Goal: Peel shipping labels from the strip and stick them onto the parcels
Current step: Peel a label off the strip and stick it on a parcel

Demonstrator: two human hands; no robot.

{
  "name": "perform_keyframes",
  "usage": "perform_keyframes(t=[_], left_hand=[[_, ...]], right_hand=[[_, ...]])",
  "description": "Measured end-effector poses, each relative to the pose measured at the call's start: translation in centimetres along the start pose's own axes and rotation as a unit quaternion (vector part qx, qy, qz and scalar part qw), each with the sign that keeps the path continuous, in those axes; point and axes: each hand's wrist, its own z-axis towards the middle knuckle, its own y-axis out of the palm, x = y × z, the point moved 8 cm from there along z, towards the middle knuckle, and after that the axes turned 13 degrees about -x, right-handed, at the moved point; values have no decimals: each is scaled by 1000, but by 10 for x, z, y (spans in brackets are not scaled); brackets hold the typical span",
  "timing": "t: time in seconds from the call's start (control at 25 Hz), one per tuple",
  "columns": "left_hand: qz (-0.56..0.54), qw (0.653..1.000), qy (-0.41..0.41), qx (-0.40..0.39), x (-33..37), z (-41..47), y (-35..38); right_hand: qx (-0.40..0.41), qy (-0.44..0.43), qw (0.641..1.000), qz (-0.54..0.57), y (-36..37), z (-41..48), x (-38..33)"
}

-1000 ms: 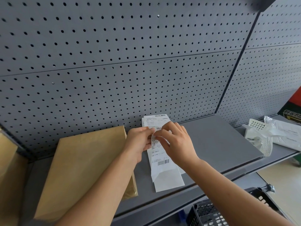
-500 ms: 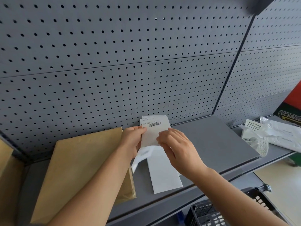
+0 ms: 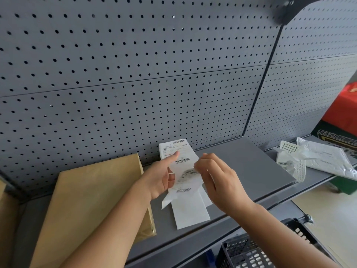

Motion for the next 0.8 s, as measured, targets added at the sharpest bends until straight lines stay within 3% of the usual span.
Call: perform_keyframes(t=[0.08,0.28,0.48,0.64,0.8], left_hand=[[14,1000,13,-14,-2,-2,8],[23,994,54,96,3,0,-6],[48,989,78,114,-2,15,-14],[111,985,56,120,-9,15,0],[216,960,14,181,-11,18,-11]], right_hand=[[0,5,1000,-4,-2,1,-1],[21,-15,1000,-11,-18,-3,-15],[38,-68,997,-29,-42,-6,-48],[57,-101,993,-32,-66,-7,-74],[79,-123,989,-14,-94,-2,-98]])
